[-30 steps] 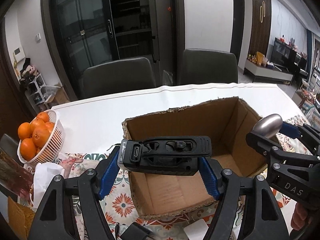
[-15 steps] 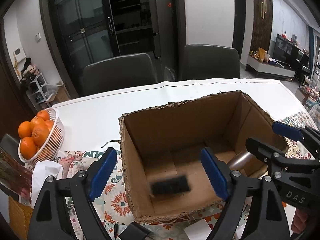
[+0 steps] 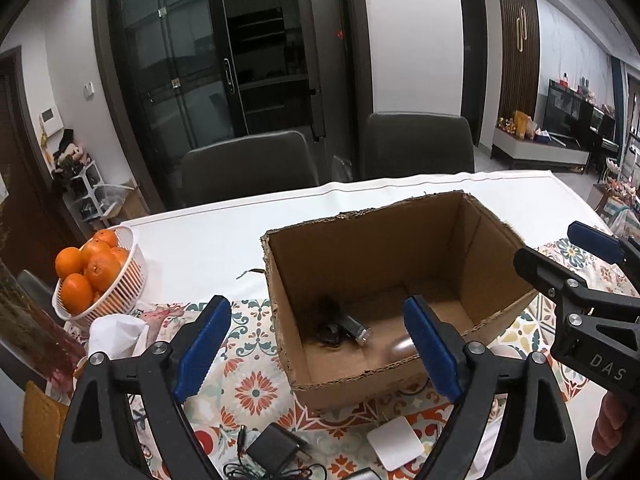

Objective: Organize rigid objects
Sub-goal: 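Withdraw both tools from the box back toward the remaining items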

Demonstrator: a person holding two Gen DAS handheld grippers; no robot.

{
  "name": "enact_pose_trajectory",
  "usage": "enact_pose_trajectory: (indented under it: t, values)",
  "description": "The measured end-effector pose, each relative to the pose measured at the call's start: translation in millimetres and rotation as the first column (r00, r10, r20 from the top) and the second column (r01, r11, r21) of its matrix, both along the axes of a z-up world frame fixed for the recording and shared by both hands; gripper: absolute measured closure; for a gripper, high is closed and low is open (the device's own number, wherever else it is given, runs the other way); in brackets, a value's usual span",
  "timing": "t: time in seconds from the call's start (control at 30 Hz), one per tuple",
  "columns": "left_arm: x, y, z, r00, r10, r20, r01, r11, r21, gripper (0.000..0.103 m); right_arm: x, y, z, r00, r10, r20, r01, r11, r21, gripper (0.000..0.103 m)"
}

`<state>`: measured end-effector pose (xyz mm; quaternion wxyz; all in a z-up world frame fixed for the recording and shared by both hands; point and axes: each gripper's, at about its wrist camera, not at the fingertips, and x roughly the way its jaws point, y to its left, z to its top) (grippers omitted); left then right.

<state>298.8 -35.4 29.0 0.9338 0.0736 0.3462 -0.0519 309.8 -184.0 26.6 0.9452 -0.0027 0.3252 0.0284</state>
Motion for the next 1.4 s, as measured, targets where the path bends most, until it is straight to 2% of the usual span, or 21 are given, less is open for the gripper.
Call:
enact_pose_trajectory:
  t: [0.4, 0.77, 1.03, 1.4]
  values:
    - [-53, 4, 15, 0.997, -0.015, 0.07, 0.015, 1.0, -0.005, 0.012, -44, -4, 14, 0.999, -0.01, 0.041, 0.008, 0.999, 0.045, 0.02]
    - [-99, 6, 7, 0.99, 0.007, 0.14, -0.011, 1.0, 0.027, 0.009, -86, -3, 14, 0.994, -0.046, 0.103, 0.045, 0.999, 0.01, 0.017]
    - [-122, 10, -6, 0.99, 0.016, 0.139, -0.02, 1.0, 0.024, 0.006, -112, -1, 10, 0.989, -0.055, 0.137, 0.059, 0.998, -0.025, 0.014]
    - [-146, 18, -24, 0.993, 0.028, 0.112, -0.031, 0.999, 0.018, 0.004, -133, 1, -16, 0.994, -0.04, 0.101, 0.04, 0.999, 0.008, 0.012]
